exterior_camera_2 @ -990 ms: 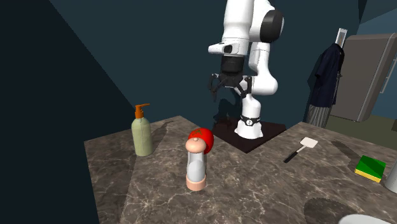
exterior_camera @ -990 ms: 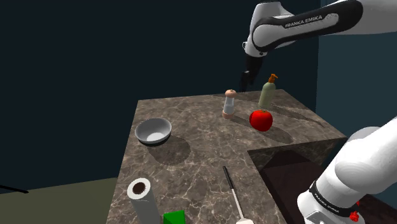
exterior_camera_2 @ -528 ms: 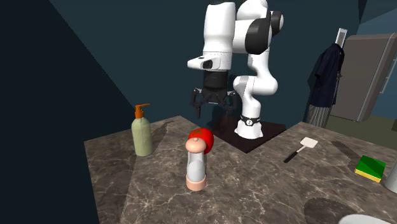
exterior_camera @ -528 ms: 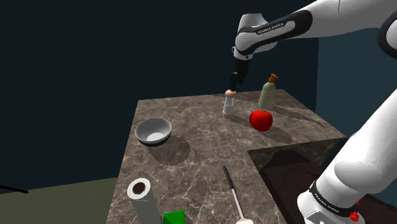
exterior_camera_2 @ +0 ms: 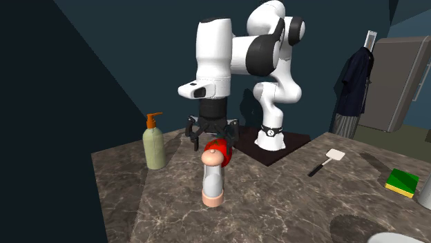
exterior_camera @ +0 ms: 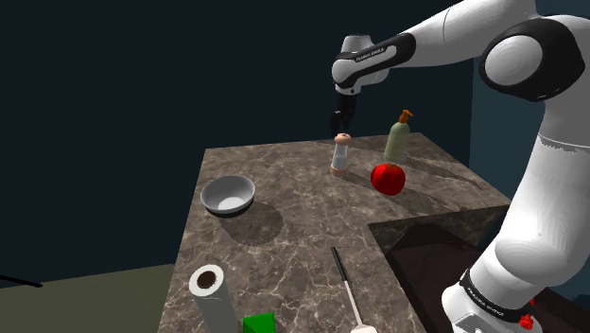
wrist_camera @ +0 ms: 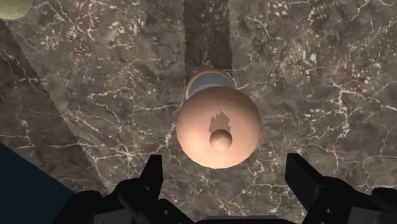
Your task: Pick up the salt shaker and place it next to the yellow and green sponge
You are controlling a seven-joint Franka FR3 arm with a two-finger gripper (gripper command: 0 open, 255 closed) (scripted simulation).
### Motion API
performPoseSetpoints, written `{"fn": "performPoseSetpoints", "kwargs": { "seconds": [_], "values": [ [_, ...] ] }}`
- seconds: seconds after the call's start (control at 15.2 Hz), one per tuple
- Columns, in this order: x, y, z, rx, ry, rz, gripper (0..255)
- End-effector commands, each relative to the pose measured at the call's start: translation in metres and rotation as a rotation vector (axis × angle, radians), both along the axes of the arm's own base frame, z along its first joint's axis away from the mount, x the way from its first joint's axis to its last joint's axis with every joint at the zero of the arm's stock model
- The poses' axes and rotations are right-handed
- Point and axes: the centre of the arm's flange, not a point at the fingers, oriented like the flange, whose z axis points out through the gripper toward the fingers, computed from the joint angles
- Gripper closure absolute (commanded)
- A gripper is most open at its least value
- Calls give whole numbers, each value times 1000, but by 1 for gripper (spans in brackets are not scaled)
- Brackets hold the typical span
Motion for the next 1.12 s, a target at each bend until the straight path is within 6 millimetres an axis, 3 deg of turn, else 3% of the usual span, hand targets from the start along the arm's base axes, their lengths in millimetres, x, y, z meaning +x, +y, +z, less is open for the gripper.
{"fn": "performPoseSetpoints", "kwargs": {
  "seconds": [0.0, 0.33, 0.86, 0.92, 1.06],
  "values": [
    [2, -1, -10, 1, -1, 0, 0],
    [3, -1, -34, 1, -1, 0, 0],
    [3, -1, -34, 1, -1, 0, 0],
    [3, -1, -34, 1, -1, 0, 255],
    [4, -1, -34, 1, -1, 0, 255]
  ]
}}
